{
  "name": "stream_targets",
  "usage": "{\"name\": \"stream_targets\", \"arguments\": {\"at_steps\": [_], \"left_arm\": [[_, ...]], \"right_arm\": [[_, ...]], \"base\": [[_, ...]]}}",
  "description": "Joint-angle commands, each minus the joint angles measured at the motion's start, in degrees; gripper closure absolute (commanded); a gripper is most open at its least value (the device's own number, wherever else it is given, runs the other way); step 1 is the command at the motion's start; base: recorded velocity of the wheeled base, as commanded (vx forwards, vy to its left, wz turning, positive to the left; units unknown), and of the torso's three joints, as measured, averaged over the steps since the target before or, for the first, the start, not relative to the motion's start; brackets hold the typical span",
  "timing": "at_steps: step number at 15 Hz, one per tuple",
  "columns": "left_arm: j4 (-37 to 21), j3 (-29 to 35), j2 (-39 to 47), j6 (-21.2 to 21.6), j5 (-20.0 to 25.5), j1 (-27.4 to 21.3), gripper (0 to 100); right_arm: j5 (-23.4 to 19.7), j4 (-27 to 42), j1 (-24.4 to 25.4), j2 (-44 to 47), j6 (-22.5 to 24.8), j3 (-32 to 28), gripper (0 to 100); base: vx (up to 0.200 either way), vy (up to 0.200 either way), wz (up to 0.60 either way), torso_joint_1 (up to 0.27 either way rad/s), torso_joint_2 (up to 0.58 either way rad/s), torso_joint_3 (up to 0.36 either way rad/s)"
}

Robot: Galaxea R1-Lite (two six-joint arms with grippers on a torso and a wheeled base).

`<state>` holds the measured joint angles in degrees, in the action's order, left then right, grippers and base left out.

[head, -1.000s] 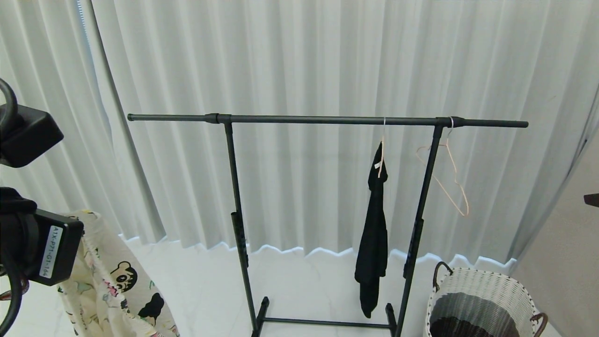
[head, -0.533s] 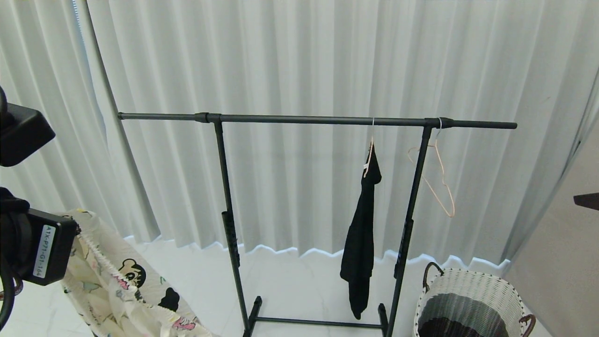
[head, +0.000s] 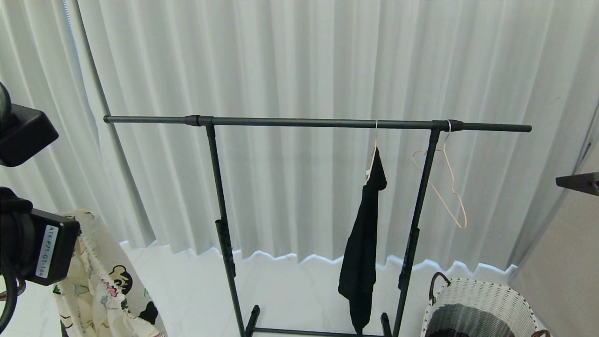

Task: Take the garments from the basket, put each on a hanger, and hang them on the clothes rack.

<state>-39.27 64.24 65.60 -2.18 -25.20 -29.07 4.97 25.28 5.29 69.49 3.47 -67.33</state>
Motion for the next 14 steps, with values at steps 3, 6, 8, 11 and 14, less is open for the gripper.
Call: {"name": "stream_targets", "arguments": {"at_steps": [3, 6, 8, 11, 14], "left_arm": [[0.0, 0.0, 0.0, 0.0, 0.0, 0.0, 100], [0.0, 0.0, 0.0, 0.0, 0.0, 0.0, 100], [0.0, 0.0, 0.1, 0.0, 0.0, 0.0, 100], [0.0, -0.1, 0.2, 0.0, 0.0, 0.0, 100], [0.0, -0.5, 0.0, 0.0, 0.0, 0.0, 100]], "right_arm": [[-0.4, -0.1, 0.1, 2.4, 0.0, 0.0, 0], [-0.6, -0.1, 0.1, 4.1, 0.0, 0.0, 0], [-0.8, -0.1, 0.1, 4.6, 0.0, 0.1, 0], [-3.1, -0.1, 0.0, 6.1, -0.3, 0.4, 0], [-3.5, -9.6, -1.4, 9.9, -0.3, 6.7, 0]], "base": [[0.2, 0.0, 0.0, 0.004, 0.0, -0.001], [0.2, 0.0, 0.0, 0.002, 0.0, 0.002], [0.2, 0.0, 0.0, 0.0, 0.0, 0.002], [0.2, 0.0, 0.0, 0.005, 0.0, 0.002], [0.0, 0.0, 0.0, 0.0, 0.0, 0.0]]}}
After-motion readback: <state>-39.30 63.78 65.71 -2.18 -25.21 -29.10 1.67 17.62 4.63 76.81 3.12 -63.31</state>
